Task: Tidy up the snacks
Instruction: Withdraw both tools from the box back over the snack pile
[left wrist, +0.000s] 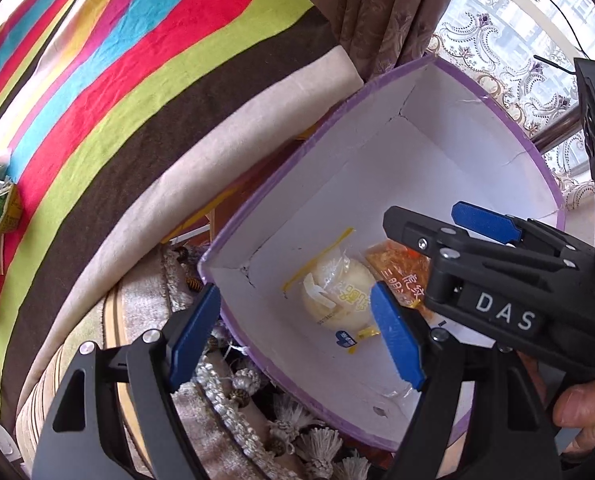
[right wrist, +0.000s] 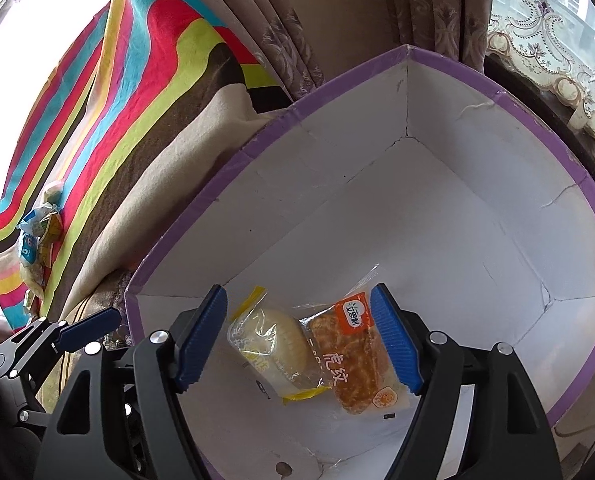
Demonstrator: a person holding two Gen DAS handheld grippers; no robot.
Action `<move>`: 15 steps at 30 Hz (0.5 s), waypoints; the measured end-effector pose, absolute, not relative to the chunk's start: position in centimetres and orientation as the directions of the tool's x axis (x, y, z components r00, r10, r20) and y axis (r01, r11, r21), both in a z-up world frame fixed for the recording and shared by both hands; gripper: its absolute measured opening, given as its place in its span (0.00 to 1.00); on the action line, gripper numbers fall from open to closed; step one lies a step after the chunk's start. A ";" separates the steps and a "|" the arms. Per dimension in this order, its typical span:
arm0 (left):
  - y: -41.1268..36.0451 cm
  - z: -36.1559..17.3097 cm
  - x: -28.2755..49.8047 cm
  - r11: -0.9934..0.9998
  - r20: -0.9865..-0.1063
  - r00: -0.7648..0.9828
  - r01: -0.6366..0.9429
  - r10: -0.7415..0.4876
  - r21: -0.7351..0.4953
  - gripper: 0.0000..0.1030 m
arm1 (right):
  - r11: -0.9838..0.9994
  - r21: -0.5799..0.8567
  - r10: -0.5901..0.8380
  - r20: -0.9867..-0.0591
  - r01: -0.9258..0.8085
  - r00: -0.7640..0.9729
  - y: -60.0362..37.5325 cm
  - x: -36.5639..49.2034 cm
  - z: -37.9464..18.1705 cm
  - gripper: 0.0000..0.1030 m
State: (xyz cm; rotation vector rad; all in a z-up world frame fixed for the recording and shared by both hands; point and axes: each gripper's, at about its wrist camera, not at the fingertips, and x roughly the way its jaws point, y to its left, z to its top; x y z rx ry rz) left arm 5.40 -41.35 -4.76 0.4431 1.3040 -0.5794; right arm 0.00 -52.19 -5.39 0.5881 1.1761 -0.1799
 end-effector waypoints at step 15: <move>-38.2 -3.0 6.3 0.807 -0.967 0.202 0.591 -0.157 -0.007 0.75 | 0.859 0.317 0.156 -0.910 0.402 0.384 -50.4 1.0 -4.3 0.71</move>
